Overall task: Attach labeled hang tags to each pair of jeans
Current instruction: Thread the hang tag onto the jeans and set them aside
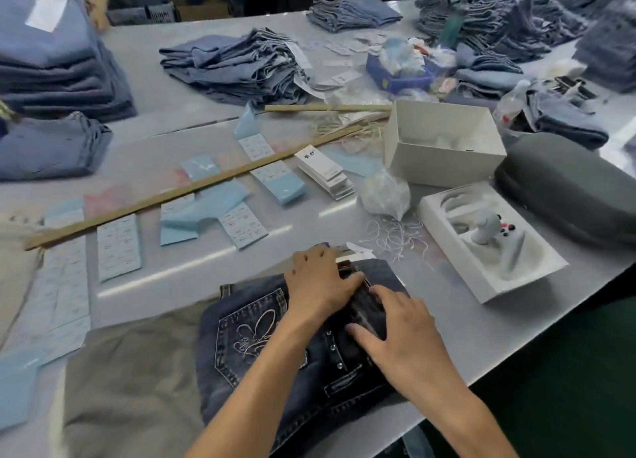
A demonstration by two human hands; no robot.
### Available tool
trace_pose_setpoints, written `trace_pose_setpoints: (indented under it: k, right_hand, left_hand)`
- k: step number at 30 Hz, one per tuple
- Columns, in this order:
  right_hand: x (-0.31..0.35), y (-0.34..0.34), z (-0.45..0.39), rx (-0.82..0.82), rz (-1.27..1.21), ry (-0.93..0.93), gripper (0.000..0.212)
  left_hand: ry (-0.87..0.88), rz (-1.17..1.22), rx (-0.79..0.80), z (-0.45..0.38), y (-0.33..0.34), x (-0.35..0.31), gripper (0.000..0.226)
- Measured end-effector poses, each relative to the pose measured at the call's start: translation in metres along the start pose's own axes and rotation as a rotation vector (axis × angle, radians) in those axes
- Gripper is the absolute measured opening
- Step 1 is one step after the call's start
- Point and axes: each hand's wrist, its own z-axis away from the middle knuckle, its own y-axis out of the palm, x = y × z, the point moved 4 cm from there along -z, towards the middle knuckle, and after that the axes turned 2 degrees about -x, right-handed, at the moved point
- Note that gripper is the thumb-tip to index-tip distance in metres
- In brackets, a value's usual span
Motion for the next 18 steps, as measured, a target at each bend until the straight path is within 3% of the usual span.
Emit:
trace_pose_setpoints:
  k: [2,3,6,8,12,14,18]
  right_hand:
    - [0.009,-0.003,0.009,-0.081,0.001,-0.089,0.066]
    - [0.012,-0.005,0.016,-0.133,-0.002,-0.141,0.066]
    - [0.025,-0.006,0.04,-0.293,0.001,-0.441,0.054]
    - [0.033,0.0,0.057,-0.382,-0.006,-0.632,0.036]
    - [0.037,0.008,0.075,-0.412,-0.015,-0.693,0.026]
    - [0.037,0.006,0.076,-0.397,0.004,-0.699,0.022]
    - [0.038,0.0,0.083,-0.422,-0.01,-0.727,0.026]
  left_hand:
    - [0.03,0.096,-0.122,0.004,-0.013,0.002,0.017]
    - [0.043,0.162,-0.184,0.01,-0.022,0.006,0.011]
    - [0.11,0.414,-0.312,0.029,-0.047,0.023,0.016]
    - [0.163,0.473,-0.287,0.04,-0.062,0.032,0.031]
    - [0.41,0.15,-0.046,0.059,-0.071,0.037,0.05]
    - [0.44,0.135,0.047,0.064,-0.069,0.039,0.05]
    - [0.414,0.002,-0.01,0.065,-0.065,0.037,0.05]
